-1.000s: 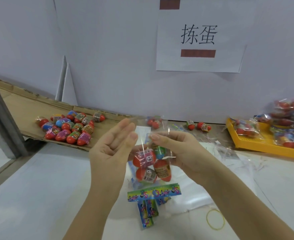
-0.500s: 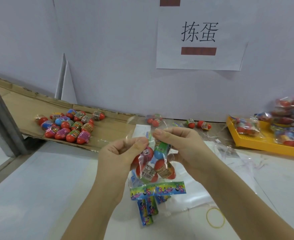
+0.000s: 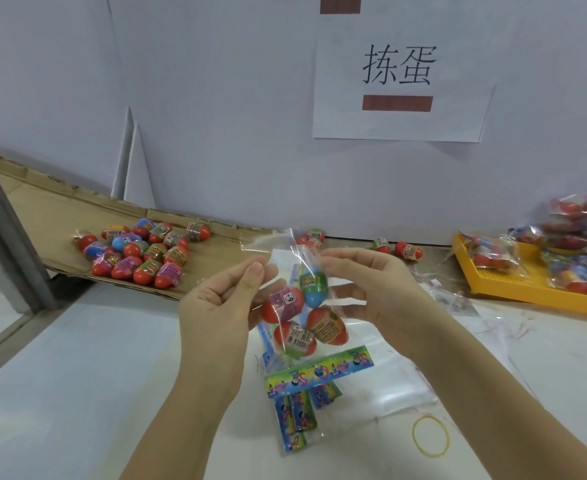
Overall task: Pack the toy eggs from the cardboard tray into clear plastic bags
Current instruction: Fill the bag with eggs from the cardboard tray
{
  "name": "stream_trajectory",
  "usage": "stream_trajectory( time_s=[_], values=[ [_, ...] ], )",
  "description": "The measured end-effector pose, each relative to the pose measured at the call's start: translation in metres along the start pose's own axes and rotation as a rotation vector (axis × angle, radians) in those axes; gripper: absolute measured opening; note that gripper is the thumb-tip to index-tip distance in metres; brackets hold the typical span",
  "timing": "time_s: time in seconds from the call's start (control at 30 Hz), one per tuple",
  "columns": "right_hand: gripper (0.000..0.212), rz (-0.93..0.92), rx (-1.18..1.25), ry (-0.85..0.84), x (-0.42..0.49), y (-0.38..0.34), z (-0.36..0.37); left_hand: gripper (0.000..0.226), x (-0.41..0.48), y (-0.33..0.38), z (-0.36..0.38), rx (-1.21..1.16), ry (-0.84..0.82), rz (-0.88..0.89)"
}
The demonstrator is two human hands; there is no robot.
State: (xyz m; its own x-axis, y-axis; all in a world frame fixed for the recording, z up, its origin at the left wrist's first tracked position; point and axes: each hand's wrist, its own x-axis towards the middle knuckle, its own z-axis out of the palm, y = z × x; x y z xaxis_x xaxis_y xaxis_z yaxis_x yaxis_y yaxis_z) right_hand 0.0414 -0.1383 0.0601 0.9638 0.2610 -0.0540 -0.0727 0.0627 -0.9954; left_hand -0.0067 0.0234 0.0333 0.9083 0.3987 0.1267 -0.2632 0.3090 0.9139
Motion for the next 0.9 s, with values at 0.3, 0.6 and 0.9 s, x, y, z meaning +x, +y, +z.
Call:
stream_trajectory(
  time_s=[0.3, 0.6, 0.9],
  values=[
    [0.030, -0.001, -0.091, -0.023, 0.000, -0.003, -0.004, 0.014, 0.000, 0.001, -0.001, 0.035, -0.022, 0.016],
    [0.015, -0.092, 0.031, 0.033, 0.002, -0.003, -0.009, 0.026, 0.005, 0.004, -0.004, -0.004, -0.053, -0.087],
    [0.012, -0.169, 0.050, -0.038, 0.002, -0.006, -0.015, 0.016, 0.007, 0.006, -0.008, 0.000, -0.062, -0.035]
  ],
)
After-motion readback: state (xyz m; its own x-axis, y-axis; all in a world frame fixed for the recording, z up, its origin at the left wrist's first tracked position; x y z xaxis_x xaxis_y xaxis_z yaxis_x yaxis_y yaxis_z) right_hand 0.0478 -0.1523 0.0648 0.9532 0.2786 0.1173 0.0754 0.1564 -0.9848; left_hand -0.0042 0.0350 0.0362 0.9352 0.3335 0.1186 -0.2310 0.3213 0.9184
